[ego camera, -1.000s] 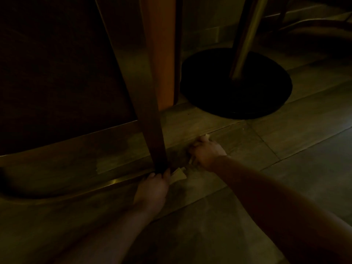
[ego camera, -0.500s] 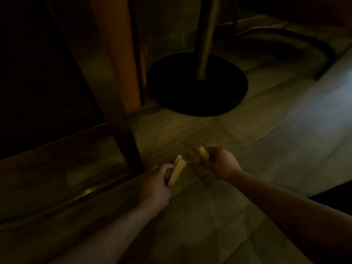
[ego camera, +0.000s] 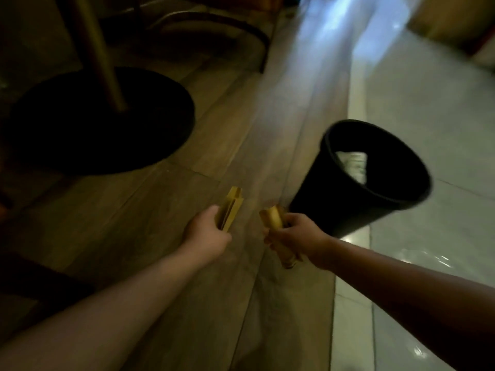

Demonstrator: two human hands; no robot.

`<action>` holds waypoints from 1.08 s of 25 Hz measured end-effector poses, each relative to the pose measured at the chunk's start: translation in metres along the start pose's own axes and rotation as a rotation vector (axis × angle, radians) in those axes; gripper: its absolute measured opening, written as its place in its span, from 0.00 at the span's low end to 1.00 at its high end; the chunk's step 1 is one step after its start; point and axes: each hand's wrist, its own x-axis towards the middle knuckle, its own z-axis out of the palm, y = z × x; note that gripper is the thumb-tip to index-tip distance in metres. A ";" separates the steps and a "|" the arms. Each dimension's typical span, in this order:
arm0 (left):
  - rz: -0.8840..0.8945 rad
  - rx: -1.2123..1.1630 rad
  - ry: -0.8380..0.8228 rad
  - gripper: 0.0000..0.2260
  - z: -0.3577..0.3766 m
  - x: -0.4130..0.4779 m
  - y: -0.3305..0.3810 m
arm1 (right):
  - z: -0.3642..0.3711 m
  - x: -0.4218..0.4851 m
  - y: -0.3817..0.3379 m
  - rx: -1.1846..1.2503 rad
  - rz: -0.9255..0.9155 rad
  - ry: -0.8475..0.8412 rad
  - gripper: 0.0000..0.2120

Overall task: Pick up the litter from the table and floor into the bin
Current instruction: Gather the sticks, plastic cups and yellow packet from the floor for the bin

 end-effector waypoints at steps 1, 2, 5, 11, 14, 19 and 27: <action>0.026 -0.009 -0.048 0.32 0.011 -0.004 0.011 | -0.010 -0.016 0.006 0.025 0.012 0.047 0.14; 0.064 -0.025 -0.111 0.31 0.023 -0.008 0.021 | -0.019 -0.030 0.013 0.051 0.020 0.094 0.14; 0.143 -0.054 -0.303 0.25 0.064 -0.038 0.036 | -0.047 -0.083 0.042 0.010 0.069 0.135 0.12; 0.074 0.047 -0.319 0.30 0.097 -0.059 0.009 | -0.063 -0.105 0.137 0.114 0.056 0.142 0.12; 0.095 0.191 -0.205 0.30 0.117 -0.069 0.015 | -0.099 -0.105 0.179 0.105 0.020 0.108 0.07; 0.167 0.310 -0.227 0.20 0.178 -0.128 0.095 | -0.172 -0.105 0.207 0.265 -0.128 0.048 0.14; 0.246 0.524 -0.408 0.28 0.295 -0.198 0.197 | -0.245 -0.115 0.325 0.617 -0.004 0.173 0.15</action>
